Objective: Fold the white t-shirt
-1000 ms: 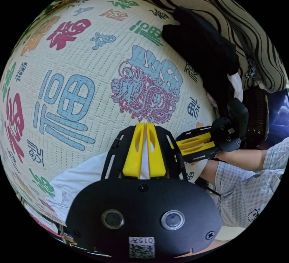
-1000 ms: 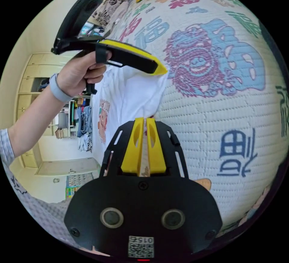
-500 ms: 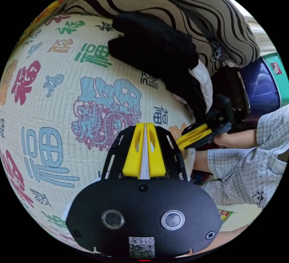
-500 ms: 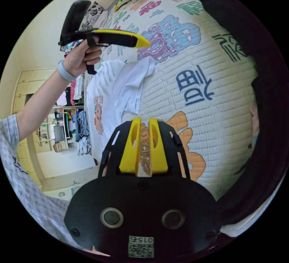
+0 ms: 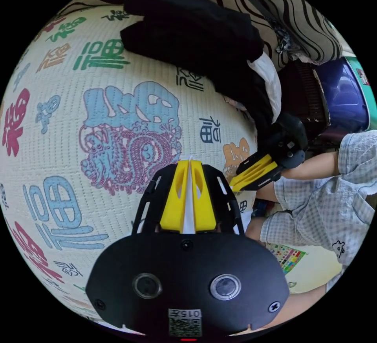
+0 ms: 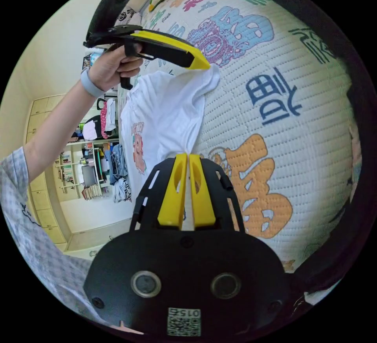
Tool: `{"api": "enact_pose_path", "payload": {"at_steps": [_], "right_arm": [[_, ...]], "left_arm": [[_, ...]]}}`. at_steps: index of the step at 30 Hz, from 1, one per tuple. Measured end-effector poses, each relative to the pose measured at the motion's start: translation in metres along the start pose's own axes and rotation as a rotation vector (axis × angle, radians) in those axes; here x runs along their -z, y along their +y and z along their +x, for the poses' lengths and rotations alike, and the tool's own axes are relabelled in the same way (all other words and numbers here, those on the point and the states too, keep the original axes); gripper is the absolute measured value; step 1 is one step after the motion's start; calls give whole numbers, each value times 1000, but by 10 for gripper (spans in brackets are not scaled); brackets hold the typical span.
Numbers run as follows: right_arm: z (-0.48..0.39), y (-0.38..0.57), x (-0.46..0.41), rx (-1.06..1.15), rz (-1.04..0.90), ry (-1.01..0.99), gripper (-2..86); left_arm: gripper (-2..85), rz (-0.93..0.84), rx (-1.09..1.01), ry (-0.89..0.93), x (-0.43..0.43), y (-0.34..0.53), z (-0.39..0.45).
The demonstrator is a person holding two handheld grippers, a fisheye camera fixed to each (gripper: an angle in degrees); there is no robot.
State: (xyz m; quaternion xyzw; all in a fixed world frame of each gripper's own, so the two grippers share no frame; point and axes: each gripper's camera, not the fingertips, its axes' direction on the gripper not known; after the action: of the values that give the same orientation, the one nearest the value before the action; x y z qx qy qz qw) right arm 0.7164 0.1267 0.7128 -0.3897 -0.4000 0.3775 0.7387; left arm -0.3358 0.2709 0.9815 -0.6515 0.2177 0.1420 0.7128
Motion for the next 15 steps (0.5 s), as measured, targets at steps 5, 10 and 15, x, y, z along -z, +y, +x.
{"api": "enact_pose_path", "payload": {"at_steps": [5, 10, 15], "right_arm": [[5, 9, -17, -86, 6, -23, -4], [0, 1, -25, -121, 52, -35, -3], [-20, -17, -7, -59, 134, 25, -4]], "left_arm": [[-7, -11, -45, -90, -5, -13, 13], [-7, -12, -26, -167, -10, -11, 17], [-8, 140, 1, -241, 24, 8, 22]]}}
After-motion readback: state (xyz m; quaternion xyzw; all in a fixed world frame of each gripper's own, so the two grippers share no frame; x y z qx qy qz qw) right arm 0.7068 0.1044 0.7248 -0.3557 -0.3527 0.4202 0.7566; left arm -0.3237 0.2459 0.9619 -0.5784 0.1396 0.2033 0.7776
